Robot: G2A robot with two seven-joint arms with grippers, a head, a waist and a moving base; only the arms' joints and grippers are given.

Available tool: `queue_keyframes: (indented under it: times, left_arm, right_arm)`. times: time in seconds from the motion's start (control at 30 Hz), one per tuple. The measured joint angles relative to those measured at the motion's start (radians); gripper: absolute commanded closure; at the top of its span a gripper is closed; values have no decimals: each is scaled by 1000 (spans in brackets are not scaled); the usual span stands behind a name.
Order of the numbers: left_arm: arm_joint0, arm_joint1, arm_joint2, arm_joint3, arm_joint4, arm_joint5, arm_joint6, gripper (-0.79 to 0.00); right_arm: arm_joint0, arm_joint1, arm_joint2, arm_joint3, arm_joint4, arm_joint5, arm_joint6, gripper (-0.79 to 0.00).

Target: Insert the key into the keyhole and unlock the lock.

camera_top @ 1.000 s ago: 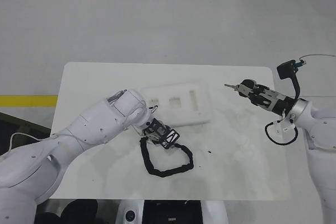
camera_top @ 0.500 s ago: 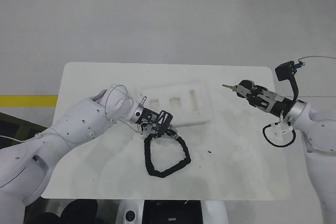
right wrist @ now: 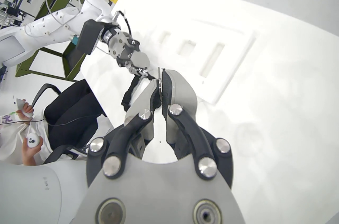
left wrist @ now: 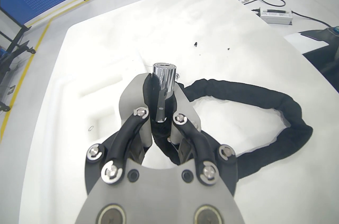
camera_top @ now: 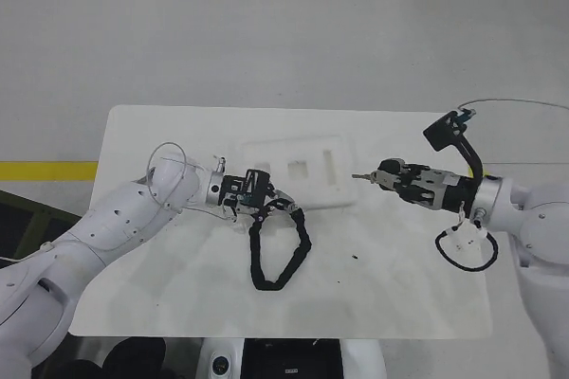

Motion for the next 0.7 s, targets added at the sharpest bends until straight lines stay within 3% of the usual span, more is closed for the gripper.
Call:
queue_keyframes:
  times: [0.3, 0.6, 0.7]
  left_arm:
    - [91, 28, -96, -77, -138, 44, -192, 0]
    - [154, 52, -166, -152, -142, 66, -249, 0]
    - [155, 52, -166, -152, -142, 66, -249, 0]
  right_arm:
    - [-24, -1, -131, -109, -102, 175, 7, 0]
    - [-10, -17, -224, -76, -143, 376, -134, 0]
    - [-9, -17, -224, -75, -141, 380, -136, 0]
